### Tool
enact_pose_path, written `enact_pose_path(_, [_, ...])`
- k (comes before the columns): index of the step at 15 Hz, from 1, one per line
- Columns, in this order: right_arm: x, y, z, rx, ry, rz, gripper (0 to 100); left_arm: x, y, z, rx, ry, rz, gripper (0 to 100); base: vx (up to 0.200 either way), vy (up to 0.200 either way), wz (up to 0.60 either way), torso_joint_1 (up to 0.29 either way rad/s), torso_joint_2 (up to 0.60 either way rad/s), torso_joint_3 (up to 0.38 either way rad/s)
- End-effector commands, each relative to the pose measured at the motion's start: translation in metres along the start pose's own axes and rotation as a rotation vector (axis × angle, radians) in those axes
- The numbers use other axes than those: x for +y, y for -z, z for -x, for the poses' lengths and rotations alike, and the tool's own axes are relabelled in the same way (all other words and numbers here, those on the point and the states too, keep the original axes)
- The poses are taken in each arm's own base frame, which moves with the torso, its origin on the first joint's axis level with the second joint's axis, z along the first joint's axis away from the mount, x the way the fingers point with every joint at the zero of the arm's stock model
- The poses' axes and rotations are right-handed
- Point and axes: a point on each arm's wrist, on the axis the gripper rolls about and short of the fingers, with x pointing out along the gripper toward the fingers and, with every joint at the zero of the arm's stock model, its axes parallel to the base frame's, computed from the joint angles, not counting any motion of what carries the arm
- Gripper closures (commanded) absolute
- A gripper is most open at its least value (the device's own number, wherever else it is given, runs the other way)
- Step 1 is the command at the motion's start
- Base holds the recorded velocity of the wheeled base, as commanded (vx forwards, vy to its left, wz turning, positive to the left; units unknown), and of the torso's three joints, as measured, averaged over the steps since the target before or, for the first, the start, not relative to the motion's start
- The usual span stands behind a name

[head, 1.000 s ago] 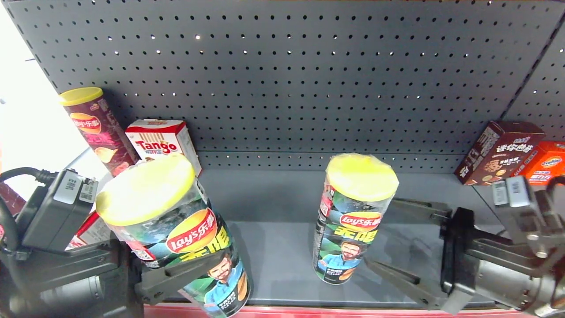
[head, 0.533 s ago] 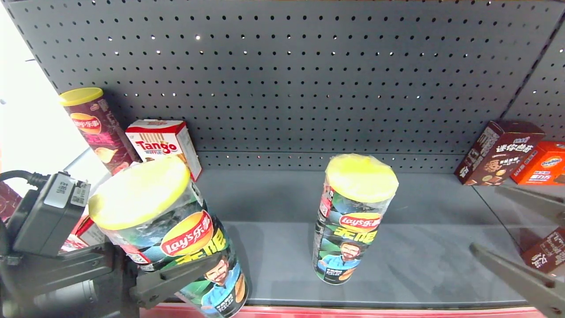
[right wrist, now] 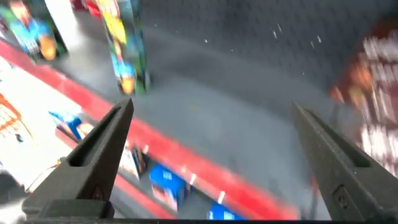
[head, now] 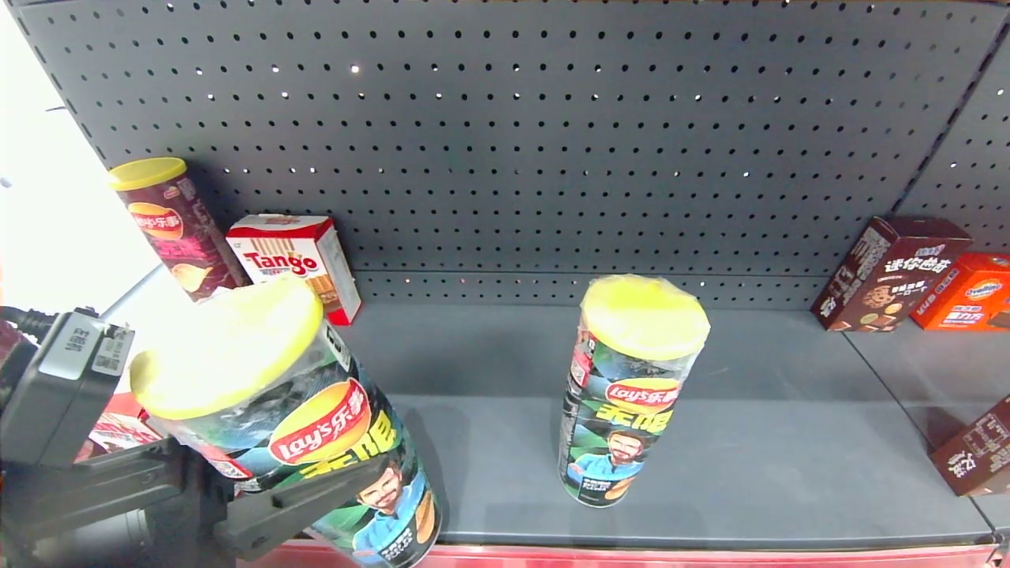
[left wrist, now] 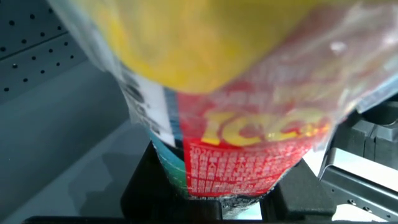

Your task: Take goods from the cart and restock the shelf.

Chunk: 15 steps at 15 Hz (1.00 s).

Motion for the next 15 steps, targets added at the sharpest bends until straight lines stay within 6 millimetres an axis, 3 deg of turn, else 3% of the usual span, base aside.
enact_pose_path(1, [0.005,0.047,0.023,-0.002,0.078,-0.02,0,-0.001,-0.003,0.0,-0.009,0.006,-0.004,100,0.0,0.0,0.0,0.0,0.0,0.0])
enact_pose_path(3, [0.009,0.073,0.015,0.111,0.151,-0.01,0,-0.002,-0.005,-0.003,-0.016,0.021,-0.009,100,0.0,0.0,0.0,0.0,0.0,0.0])
enact_pose_path(5, [0.01,0.08,0.012,0.108,0.152,-0.023,0,-0.004,-0.004,-0.004,-0.011,0.042,-0.007,100,0.0,0.0,0.0,0.0,0.0,0.0])
enact_pose_path(9, [0.012,0.083,0.008,0.024,-0.24,-0.031,0,-0.006,0.0,-0.002,-0.003,0.043,-0.001,100,0.0,0.0,0.0,0.0,0.0,0.0])
enact_pose_path(11, [0.013,0.083,0.007,-0.006,-0.237,0.079,0,-0.007,0.003,-0.001,0.005,0.048,0.004,100,0.0,0.0,0.0,0.0,0.0,0.0])
enact_pose_path(13, [0.012,0.083,0.007,0.003,-0.211,0.069,0,-0.009,0.002,0.003,-0.009,0.049,-0.003,100,0.0,0.0,0.0,0.0,0.0,0.0])
enact_pose_path(15, [0.011,0.084,0.008,0.053,0.06,-0.06,0,-0.011,-0.001,0.005,-0.022,0.054,-0.011,100,0.0,0.0,0.0,0.0,0.0,0.0])
